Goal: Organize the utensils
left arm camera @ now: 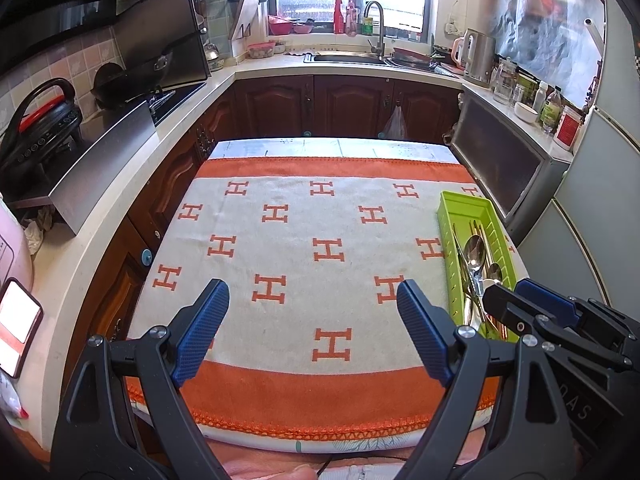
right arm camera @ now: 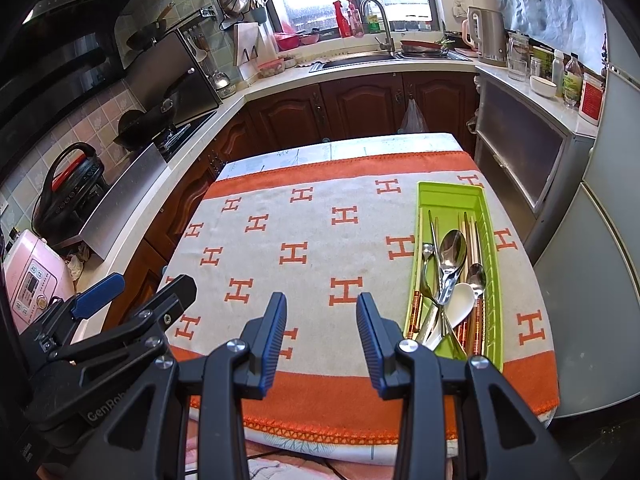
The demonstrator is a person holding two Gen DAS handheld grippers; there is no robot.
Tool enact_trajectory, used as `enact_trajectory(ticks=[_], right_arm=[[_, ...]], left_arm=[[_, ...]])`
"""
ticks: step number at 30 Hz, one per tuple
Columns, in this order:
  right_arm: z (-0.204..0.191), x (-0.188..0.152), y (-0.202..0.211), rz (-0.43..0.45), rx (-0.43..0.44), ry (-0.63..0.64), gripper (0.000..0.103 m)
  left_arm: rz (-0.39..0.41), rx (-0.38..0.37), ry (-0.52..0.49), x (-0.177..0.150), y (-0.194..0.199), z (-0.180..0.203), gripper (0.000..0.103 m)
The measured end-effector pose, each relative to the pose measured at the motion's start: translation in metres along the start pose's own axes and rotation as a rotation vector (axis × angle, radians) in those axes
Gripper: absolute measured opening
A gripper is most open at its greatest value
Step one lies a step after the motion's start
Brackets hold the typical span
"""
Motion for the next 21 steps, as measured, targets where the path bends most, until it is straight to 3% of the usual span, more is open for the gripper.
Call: enact_trajectory(ticks=[21], right_arm=[[-0.006, -0.001, -0.017, -0.058, -0.026, 0.011, 0.036]], left_arm=[[-0.045, -0.018, 0.024, -0.015, -0.019, -0.008, 0.084]])
Point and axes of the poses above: each gripper's, at about its wrist camera, not at the fingertips, and y roughly against the way its jaws point, z to its right, x to its top, the point moved 10 cm from there along -y, roughly the way its jaws point, and after that the axes turned 4 degrees about y, right-handed, at the moved point
